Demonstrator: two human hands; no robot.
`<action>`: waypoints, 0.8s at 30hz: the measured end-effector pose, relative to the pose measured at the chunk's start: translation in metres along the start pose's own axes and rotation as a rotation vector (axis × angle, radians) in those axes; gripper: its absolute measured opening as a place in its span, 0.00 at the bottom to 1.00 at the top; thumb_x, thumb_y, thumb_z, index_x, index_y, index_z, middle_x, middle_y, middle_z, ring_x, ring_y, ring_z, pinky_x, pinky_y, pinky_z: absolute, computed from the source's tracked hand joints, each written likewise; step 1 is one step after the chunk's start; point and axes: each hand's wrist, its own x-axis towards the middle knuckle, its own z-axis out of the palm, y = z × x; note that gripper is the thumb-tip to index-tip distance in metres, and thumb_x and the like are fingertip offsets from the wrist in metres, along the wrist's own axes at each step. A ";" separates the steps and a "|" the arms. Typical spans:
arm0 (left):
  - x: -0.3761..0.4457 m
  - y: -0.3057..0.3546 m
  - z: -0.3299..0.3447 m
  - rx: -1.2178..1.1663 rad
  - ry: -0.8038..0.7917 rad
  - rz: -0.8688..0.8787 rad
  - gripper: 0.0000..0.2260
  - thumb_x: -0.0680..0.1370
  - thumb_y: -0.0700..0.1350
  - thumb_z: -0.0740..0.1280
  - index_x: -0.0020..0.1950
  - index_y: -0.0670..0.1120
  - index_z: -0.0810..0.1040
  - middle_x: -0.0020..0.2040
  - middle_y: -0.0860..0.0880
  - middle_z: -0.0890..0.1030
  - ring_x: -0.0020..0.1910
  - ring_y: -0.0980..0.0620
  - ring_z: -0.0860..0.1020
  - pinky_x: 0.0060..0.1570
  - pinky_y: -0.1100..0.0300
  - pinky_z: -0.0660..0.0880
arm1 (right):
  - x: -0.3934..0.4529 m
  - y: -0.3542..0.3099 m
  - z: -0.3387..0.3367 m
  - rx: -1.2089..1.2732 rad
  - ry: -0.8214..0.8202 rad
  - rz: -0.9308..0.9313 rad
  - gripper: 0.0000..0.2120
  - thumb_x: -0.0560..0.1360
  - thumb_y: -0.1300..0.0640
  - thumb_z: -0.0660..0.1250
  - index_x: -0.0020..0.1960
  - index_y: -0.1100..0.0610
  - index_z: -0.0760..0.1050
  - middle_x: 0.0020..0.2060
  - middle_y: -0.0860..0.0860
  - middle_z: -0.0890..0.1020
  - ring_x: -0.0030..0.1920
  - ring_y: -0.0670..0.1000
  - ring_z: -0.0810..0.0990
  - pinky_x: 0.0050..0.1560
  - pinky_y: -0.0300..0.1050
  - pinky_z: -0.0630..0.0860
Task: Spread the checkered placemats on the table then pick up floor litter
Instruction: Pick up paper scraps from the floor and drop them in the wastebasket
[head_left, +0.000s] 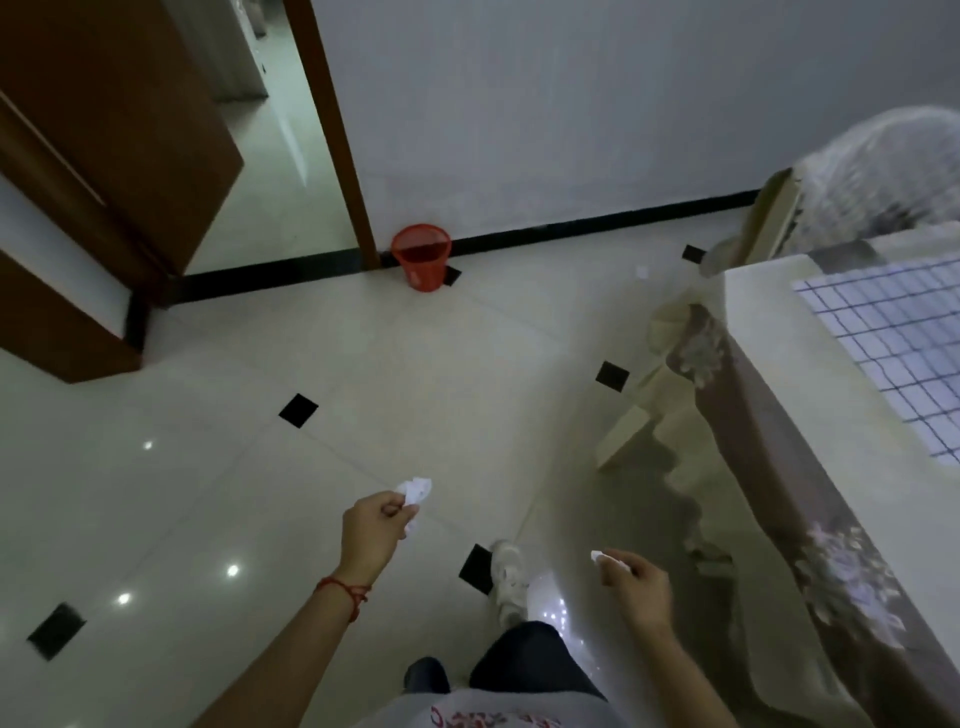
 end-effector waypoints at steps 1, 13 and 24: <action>0.012 0.011 -0.001 0.003 0.013 0.025 0.12 0.71 0.37 0.71 0.28 0.46 0.75 0.23 0.62 0.78 0.24 0.62 0.74 0.33 0.67 0.72 | 0.009 -0.006 0.003 -0.011 -0.009 0.007 0.06 0.69 0.60 0.71 0.35 0.59 0.80 0.28 0.53 0.78 0.34 0.50 0.75 0.39 0.43 0.72; 0.156 0.081 -0.008 -0.108 0.141 -0.094 0.12 0.70 0.42 0.71 0.32 0.35 0.78 0.28 0.52 0.78 0.29 0.56 0.76 0.33 0.69 0.71 | 0.192 -0.182 0.060 -0.132 -0.162 -0.108 0.07 0.70 0.61 0.70 0.39 0.66 0.80 0.27 0.54 0.75 0.31 0.49 0.72 0.29 0.30 0.68; 0.362 0.097 -0.070 -0.100 0.169 -0.229 0.12 0.73 0.37 0.68 0.29 0.45 0.76 0.23 0.60 0.77 0.35 0.50 0.76 0.38 0.65 0.74 | 0.339 -0.351 0.187 -0.059 -0.160 -0.117 0.05 0.71 0.63 0.70 0.45 0.63 0.79 0.33 0.58 0.79 0.35 0.53 0.76 0.39 0.43 0.74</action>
